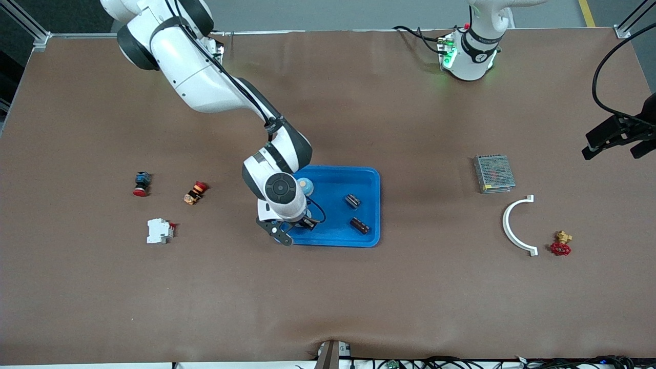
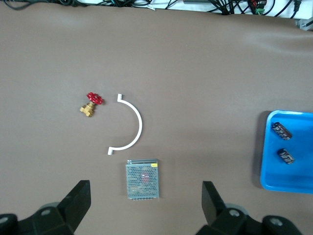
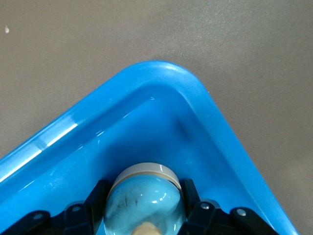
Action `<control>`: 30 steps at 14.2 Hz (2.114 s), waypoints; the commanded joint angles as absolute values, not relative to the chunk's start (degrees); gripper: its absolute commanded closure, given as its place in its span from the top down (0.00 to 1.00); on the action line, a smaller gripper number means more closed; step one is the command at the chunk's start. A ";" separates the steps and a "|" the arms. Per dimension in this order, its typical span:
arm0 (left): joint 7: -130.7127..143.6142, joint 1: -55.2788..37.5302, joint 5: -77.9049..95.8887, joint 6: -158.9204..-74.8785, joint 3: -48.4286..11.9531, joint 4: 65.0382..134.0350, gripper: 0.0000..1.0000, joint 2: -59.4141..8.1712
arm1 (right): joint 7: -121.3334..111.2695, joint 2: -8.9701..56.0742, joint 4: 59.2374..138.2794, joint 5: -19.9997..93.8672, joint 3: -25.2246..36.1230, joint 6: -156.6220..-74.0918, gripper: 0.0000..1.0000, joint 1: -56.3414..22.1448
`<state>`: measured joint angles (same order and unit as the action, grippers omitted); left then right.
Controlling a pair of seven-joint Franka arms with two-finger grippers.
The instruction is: Place electrolytic capacitor and blue bell in tray
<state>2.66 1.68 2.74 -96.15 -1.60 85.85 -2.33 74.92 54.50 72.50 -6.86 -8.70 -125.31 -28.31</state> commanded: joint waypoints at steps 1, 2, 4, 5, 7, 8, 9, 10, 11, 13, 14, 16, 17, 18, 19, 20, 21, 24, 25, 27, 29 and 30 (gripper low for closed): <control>3.69 1.58 4.13 -101.32 -0.88 89.98 1.00 -1.67 | 76.29 54.49 73.74 -8.09 -8.35 -127.09 0.00 -28.65; 3.69 1.41 3.61 -103.43 -0.97 92.61 1.00 -1.23 | 76.29 54.49 73.74 -8.09 -8.35 -127.09 0.00 -28.57; 4.74 0.97 3.25 -106.43 -1.05 98.42 1.00 1.83 | 76.29 54.58 73.74 -8.17 -8.35 -127.09 0.19 -28.39; 4.05 0.88 3.16 -106.09 -0.97 98.18 1.00 2.02 | 76.38 54.58 73.74 -8.35 -8.35 -127.18 0.99 -28.39; 3.96 0.79 2.12 -99.97 -0.97 93.90 1.00 0.45 | 76.99 54.23 73.74 -8.44 -8.35 -127.09 1.00 -28.21; 3.96 0.70 0.72 -98.10 -1.14 92.48 1.00 -0.52 | 76.91 54.23 73.65 -8.44 -8.35 -127.00 1.00 -28.13; 3.78 0.70 0.70 -98.00 -1.14 92.46 1.00 -0.61 | 76.90 54.14 73.65 -8.44 -8.35 -127.00 1.00 -28.04; 3.69 0.70 0.53 -97.82 -1.14 92.29 1.00 -0.53 | 76.82 54.14 73.57 -8.35 -8.35 -127.00 1.00 -27.95; 3.69 0.70 0.53 -97.74 -1.14 92.02 1.00 -0.44 | 76.73 53.97 73.56 -8.18 -8.44 -126.83 1.00 -27.78; 3.60 0.70 0.62 -96.34 -1.14 90.97 1.00 -0.18 | 76.55 53.18 73.48 -7.74 -8.52 -126.30 1.00 -27.77; 3.60 0.70 0.62 -95.63 -1.06 89.84 1.00 -0.44 | 76.38 52.65 73.48 -7.56 -8.53 -125.86 1.00 -27.95; 3.60 0.79 1.14 -95.62 -1.05 89.12 1.00 -0.88 | 76.20 51.77 73.21 -7.38 -9.05 -123.06 1.00 -27.77; 3.52 1.05 1.32 -95.54 -1.05 89.12 1.00 -0.79 | 76.11 51.25 73.13 -7.12 -9.23 -121.83 1.00 -27.77; 3.43 1.14 1.41 -95.54 -1.14 89.21 1.00 -0.88 | 75.94 50.63 72.95 -6.60 -9.23 -120.42 1.00 -27.60; 3.43 0.88 1.41 -95.19 -1.14 89.30 1.00 -1.40 | 75.24 50.19 72.78 -6.33 -9.40 -119.19 1.00 -26.90; 3.43 0.70 1.41 -94.75 -1.06 89.21 1.00 -2.02 | 73.06 49.92 72.25 -6.33 -9.40 -118.05 1.00 -26.20; 3.43 0.70 1.41 -94.66 -1.14 89.21 1.00 -2.11 | 69.56 49.40 71.90 -6.33 -9.40 -116.65 1.00 -24.89; 3.43 0.62 1.41 -94.31 -1.14 89.21 1.00 -2.11 | 56.74 48.17 71.72 -6.33 -9.32 -115.58 1.00 -19.53; 3.43 0.62 1.41 -94.31 -1.14 89.12 1.00 -2.11 | 51.99 47.90 71.72 -6.42 -9.32 -114.88 1.00 -17.60; 3.43 0.70 1.67 -94.22 -1.14 89.21 1.00 -2.11 | 40.75 46.94 71.72 -6.59 -9.32 -113.12 1.00 -12.51; 3.43 0.70 1.85 -94.22 -1.14 89.21 1.00 -2.11 | 30.02 45.62 71.81 -6.59 -8.79 -113.12 1.00 -8.02; 3.43 0.70 1.85 -94.22 -1.14 89.30 1.00 -2.11 | 25.45 45.44 71.81 -6.59 -8.62 -113.12 1.00 -5.91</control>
<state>3.67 1.02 1.73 -95.42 -1.39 90.23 -2.03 33.29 47.28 70.87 -6.80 -7.94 -114.06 -9.53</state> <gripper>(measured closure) 0.000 0.000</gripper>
